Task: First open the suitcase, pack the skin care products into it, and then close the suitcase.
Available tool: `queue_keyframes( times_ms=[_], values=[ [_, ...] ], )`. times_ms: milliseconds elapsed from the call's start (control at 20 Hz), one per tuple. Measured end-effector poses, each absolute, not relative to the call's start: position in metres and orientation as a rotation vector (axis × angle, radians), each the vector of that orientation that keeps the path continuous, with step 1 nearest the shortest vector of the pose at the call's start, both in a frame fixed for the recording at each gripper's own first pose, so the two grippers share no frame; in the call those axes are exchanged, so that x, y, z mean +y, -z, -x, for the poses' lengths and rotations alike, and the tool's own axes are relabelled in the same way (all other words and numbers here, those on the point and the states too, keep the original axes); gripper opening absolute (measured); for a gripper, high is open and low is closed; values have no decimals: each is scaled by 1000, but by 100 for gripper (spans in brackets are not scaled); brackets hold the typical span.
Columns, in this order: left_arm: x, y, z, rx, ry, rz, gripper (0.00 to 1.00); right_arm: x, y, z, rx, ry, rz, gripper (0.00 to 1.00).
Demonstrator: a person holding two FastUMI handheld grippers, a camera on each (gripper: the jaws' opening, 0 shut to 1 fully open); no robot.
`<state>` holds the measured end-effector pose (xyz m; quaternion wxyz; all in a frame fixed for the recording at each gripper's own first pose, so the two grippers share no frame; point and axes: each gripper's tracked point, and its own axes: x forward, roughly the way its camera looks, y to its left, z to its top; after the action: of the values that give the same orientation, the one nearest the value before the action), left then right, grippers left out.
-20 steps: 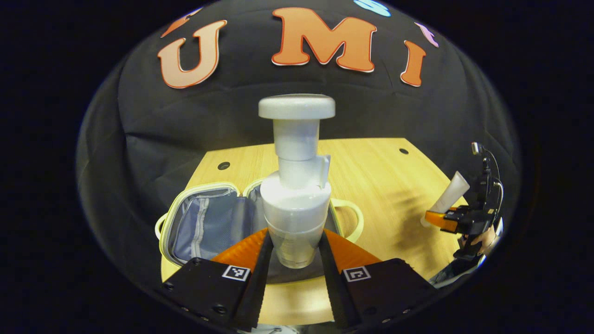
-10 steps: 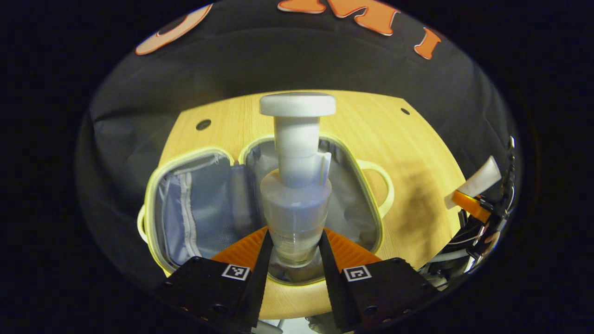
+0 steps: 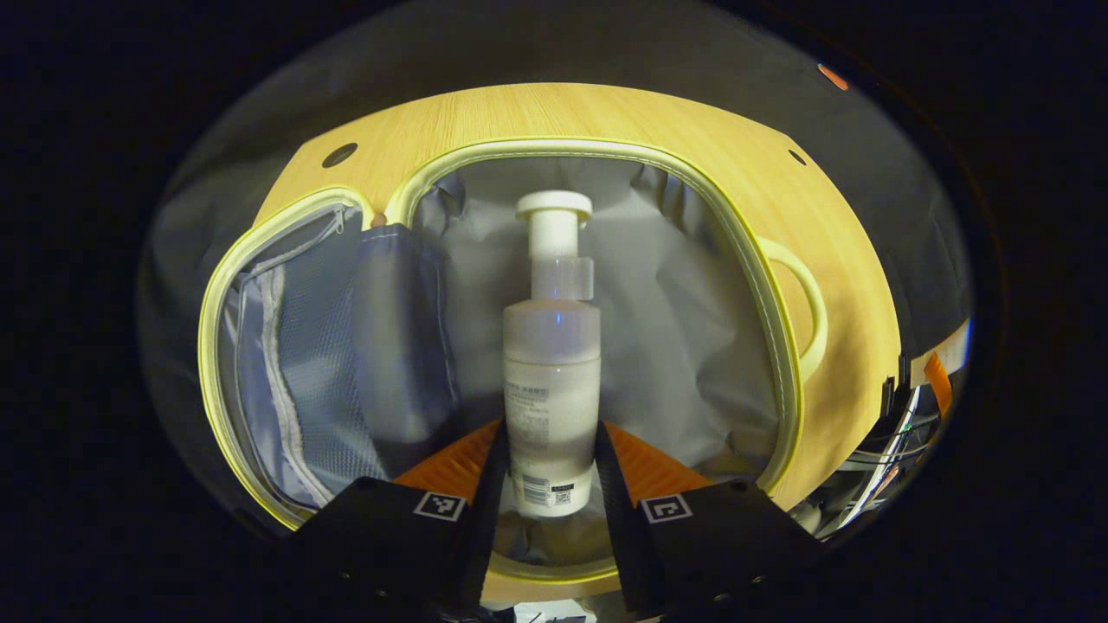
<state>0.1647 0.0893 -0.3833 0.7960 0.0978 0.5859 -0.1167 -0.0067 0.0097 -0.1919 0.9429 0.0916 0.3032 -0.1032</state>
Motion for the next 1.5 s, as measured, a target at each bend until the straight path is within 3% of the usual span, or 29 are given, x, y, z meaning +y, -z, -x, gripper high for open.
queue_keyframes(
  times_ms=[300,350,400,500,900,1150,1350,1500],
  values=[
    [85,383,-171,1234,253,-188,63,28,182,1,628,157,-162,48],
    [79,379,-170,1224,265,-186,67,33,178,-1,627,142,-154,48],
    [78,375,-172,1206,265,-202,82,40,174,-4,627,123,-145,48],
    [80,364,-183,1139,262,-246,94,53,166,-10,629,92,-112,48],
    [91,261,-181,822,260,-199,94,149,126,-42,659,-111,-24,48],
    [150,178,-161,625,186,-195,94,221,121,-60,758,-268,29,48],
    [192,141,-129,587,123,-166,94,271,153,-76,905,-338,38,48],
    [229,151,-116,606,67,-141,94,291,200,-78,1033,-357,39,48]
  ],
)
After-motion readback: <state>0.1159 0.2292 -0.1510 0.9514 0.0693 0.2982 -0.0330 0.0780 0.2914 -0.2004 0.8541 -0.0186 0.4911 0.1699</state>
